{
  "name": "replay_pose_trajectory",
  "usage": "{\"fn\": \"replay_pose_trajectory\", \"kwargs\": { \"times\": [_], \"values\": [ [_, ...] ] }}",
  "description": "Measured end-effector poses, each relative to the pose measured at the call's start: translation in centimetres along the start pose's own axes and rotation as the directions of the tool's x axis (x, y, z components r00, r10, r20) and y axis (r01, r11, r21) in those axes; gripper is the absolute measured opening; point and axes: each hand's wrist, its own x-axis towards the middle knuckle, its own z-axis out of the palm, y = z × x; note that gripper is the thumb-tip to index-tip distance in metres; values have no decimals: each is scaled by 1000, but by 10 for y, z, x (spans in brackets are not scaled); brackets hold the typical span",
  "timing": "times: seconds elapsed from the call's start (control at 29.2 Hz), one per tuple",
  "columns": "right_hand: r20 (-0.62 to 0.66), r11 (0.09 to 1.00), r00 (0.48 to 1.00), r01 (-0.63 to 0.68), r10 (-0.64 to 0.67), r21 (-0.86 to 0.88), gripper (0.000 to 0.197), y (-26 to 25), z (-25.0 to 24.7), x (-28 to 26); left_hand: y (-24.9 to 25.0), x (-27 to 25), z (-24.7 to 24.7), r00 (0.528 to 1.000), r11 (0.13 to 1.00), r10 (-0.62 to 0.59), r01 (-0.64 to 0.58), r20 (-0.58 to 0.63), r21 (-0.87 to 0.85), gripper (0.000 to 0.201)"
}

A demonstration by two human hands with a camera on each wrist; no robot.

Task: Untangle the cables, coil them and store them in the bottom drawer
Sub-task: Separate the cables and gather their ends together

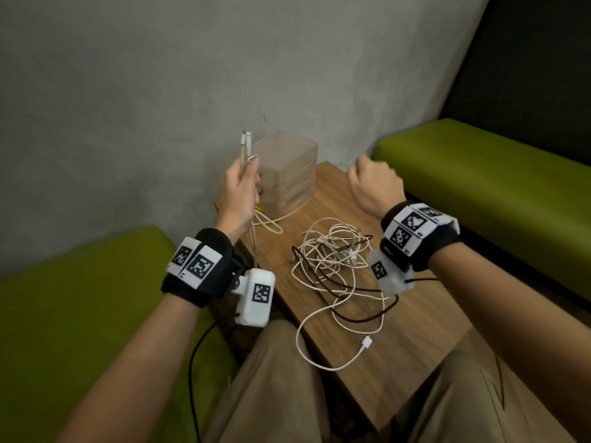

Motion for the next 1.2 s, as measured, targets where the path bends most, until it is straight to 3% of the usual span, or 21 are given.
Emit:
{"fn": "replay_pose_trajectory", "kwargs": {
  "times": [0.1,0.17,0.27,0.34,0.44,0.58,0.62,0.65,0.75,0.79,0.86,0.99,1.09,1.2],
  "values": [
    [-242,949,949,249,-200,193,24,-45,-33,-2,8,-2,-8,994,999,33,-30,-101,33,30],
    [-240,820,912,406,-333,403,22,-76,-35,-10,20,-4,-20,986,992,101,-89,-135,92,21],
    [-88,627,870,416,-485,659,20,-123,-11,-36,43,-10,-50,952,957,233,-190,-196,217,17],
    [3,557,824,380,-566,739,18,-145,15,-55,54,-12,-69,930,941,285,-226,-230,253,14],
    [193,607,716,381,-671,698,20,-161,53,-80,57,-17,-92,909,951,291,-240,-298,197,14],
    [528,708,471,480,-706,518,27,-165,84,-100,39,-28,-111,869,943,309,-225,-386,247,22],
    [550,704,446,525,-707,479,29,-165,86,-100,32,-30,-115,871,939,309,-217,-381,266,21],
    [539,703,461,552,-705,448,28,-166,85,-98,25,-33,-117,879,935,308,-207,-364,289,21],
    [317,739,681,513,-660,436,27,-166,72,-81,9,-37,-113,913,945,258,-170,-316,281,23],
    [242,722,720,488,-651,490,33,-167,66,-75,4,-37,-108,924,964,213,-147,-317,220,24],
    [199,650,710,447,-676,614,46,-169,58,-68,-5,-35,-95,943,989,130,-103,-306,102,25],
    [198,605,747,321,-634,728,31,-166,61,-74,-7,-29,-81,975,997,82,-83,-204,6,16],
    [236,617,774,241,-588,749,21,-156,74,-79,-5,-30,-77,997,994,8,-16,-78,-112,21],
    [314,701,736,294,-600,650,26,-150,73,-74,-10,-36,-76,996,993,77,-81,-48,-90,31]
  ]
}}
